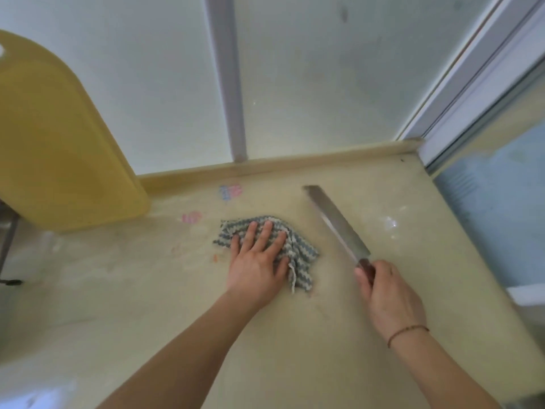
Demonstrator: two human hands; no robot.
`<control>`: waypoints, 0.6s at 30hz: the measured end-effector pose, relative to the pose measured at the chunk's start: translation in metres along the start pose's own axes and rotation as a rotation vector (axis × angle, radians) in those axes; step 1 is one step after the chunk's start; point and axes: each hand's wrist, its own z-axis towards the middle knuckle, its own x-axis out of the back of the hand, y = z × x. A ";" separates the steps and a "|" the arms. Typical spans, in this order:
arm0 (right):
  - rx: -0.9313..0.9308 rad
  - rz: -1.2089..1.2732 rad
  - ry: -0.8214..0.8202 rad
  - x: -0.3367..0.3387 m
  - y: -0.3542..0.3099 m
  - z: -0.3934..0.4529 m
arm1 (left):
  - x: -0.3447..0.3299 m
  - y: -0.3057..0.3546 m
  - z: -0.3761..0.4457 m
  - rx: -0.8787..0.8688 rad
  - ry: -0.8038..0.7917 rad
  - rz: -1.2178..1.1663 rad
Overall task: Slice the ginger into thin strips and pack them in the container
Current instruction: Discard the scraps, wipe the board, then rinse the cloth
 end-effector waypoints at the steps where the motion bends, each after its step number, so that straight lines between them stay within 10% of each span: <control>1: -0.053 0.037 0.025 0.006 0.006 0.002 | 0.001 0.005 0.011 -0.017 0.000 0.004; 9: -0.135 0.072 0.069 0.038 0.030 0.005 | -0.023 0.125 0.047 -0.491 -0.169 0.063; 18: -0.031 0.086 0.008 0.031 0.005 0.000 | -0.029 0.060 0.006 -0.447 -0.008 0.114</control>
